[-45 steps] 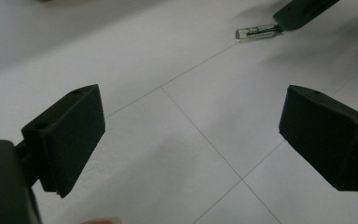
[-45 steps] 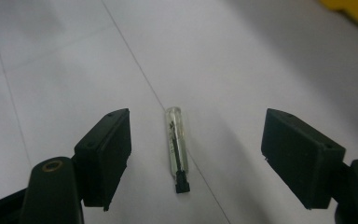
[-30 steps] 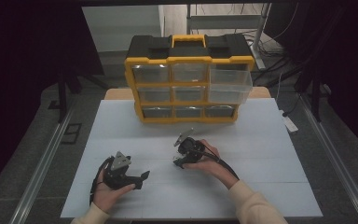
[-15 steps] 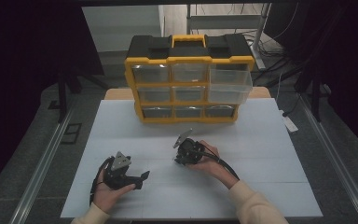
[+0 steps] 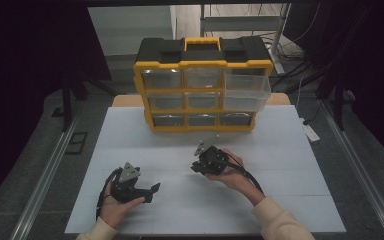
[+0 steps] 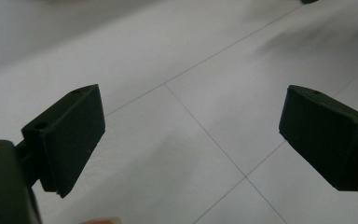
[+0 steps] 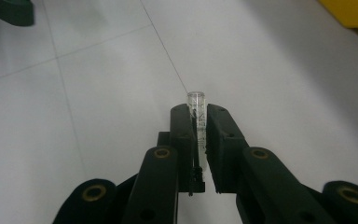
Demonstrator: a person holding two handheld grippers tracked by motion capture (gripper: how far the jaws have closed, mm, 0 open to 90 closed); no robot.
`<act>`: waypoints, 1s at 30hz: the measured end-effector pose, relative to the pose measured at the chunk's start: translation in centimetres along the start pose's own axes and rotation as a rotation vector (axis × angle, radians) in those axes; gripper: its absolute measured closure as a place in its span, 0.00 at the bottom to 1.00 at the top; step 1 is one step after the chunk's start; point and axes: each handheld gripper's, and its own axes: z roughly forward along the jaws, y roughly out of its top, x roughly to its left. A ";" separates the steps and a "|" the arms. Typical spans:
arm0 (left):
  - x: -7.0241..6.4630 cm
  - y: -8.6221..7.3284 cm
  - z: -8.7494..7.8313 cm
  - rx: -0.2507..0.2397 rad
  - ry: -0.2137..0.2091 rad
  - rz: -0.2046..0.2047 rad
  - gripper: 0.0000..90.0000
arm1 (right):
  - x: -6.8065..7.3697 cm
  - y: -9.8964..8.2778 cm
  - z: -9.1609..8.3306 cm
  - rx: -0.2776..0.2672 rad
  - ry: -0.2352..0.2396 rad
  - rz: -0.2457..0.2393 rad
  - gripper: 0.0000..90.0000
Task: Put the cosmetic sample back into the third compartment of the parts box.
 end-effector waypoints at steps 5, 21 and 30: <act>0.0 0.0 0.0 -0.001 0.000 -0.003 0.08 | 0.0 -1.1 -1.8 -0.055 0.003 0.035 0.91; 0.2 0.0 -0.1 -0.004 0.000 -0.007 0.08 | -0.4 -2.2 -5.1 -0.177 -0.005 0.067 0.91; 0.2 0.0 -0.2 -0.010 0.000 -0.009 0.08 | -0.3 -2.2 -6.1 -0.203 -0.018 0.062 0.91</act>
